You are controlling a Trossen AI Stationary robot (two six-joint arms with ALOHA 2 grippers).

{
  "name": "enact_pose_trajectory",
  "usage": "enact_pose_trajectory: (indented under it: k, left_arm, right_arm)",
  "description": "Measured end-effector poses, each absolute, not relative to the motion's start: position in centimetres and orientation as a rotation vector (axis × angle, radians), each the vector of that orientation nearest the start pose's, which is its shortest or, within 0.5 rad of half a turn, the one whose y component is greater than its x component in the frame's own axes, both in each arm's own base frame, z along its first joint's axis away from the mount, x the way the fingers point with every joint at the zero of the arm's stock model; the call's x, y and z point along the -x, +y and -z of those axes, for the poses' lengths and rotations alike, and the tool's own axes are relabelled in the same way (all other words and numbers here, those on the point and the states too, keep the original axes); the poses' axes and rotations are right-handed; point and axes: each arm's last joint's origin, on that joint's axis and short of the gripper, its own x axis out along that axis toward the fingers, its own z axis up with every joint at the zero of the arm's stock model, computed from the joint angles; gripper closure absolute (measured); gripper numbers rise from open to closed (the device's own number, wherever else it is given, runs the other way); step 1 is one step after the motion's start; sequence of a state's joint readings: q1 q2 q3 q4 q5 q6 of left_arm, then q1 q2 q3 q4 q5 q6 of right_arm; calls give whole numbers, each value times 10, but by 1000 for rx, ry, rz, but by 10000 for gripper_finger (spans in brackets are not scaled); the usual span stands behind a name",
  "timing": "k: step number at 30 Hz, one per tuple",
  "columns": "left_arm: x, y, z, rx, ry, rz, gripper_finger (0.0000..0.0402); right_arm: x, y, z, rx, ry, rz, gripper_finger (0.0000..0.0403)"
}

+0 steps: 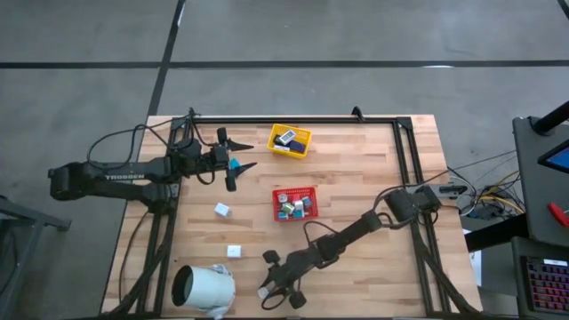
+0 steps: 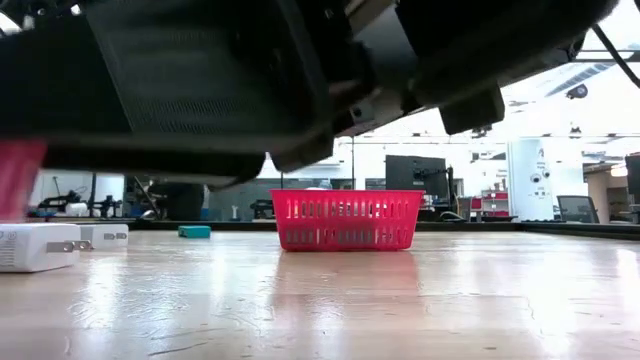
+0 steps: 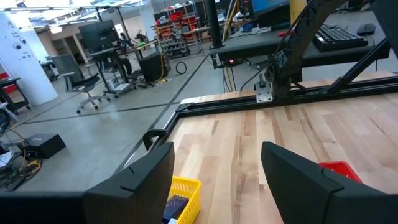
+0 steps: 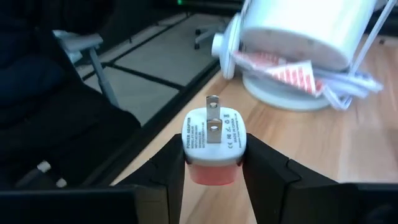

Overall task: Pick & Place Office items
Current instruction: Put the pink charger adapter into the red bin

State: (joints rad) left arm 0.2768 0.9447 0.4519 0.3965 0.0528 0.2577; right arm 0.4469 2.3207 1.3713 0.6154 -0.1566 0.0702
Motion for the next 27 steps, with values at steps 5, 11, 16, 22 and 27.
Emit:
enact_pose_trajectory:
  k: [5,11,16,22,27]
  left_arm:
    - [-198,55,-245,-241,123,-210,156]
    - [-198,55,-245,-241,123,-210,156]
    - [-198,55,-245,-241,123,-209,156]
    - [-198,55,-245,-241,123,-208,156]
    - [-198,55,-245,-241,123,-208,156]
  right_arm:
    - [-431,210,-103,-34,269,-590,282]
    - [-425,205,-104,-54,159,-591,282]
    - [-423,201,-104,-61,113,-598,282]
    - [-418,195,-104,-79,55,-659,282]
    - [-415,189,-101,-106,43,-670,282]
